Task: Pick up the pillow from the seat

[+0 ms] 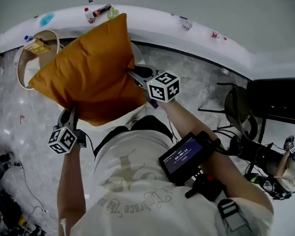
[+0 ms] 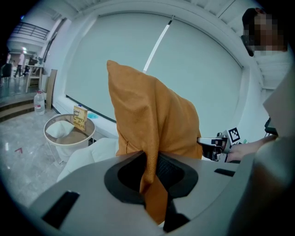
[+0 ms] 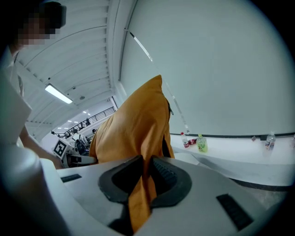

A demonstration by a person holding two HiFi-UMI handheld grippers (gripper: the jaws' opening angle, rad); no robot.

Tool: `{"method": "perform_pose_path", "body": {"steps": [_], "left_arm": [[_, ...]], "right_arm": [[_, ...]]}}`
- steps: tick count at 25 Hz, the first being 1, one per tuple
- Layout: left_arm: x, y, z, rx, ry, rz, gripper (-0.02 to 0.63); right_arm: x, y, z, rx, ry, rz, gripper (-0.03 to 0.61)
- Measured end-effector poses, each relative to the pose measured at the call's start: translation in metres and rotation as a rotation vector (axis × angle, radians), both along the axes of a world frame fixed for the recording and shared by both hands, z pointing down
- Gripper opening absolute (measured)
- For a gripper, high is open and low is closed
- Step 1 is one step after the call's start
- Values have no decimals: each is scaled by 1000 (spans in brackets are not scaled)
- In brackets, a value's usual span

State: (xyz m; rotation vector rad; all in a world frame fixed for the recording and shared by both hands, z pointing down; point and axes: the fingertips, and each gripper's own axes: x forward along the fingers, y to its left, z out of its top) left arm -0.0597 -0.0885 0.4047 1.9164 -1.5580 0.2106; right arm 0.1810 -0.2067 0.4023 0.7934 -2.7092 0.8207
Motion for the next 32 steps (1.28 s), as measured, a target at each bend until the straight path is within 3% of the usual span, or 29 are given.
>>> {"method": "perform_pose_path", "body": {"steps": [10,19,23,27,32], "left_arm": [[-29,58,-43,76,-2,-32,74],[-62,104,-88,208,5,-93,74],[-75,119,-111,248,34,-95,74],[-96,140,-138,340,28,-108,71],[-106,165,-155,381,25,-92,66]], "right_arm": [[-32,52,-38,51,-12,-23,67],[-74,82,-88,156,-41,-89,66],[-84,98,-110,175,-56,-88,64],[-106,116,-139,248,-77,-111,63],[-114,145,-157,281,-82,-108,57]]}}
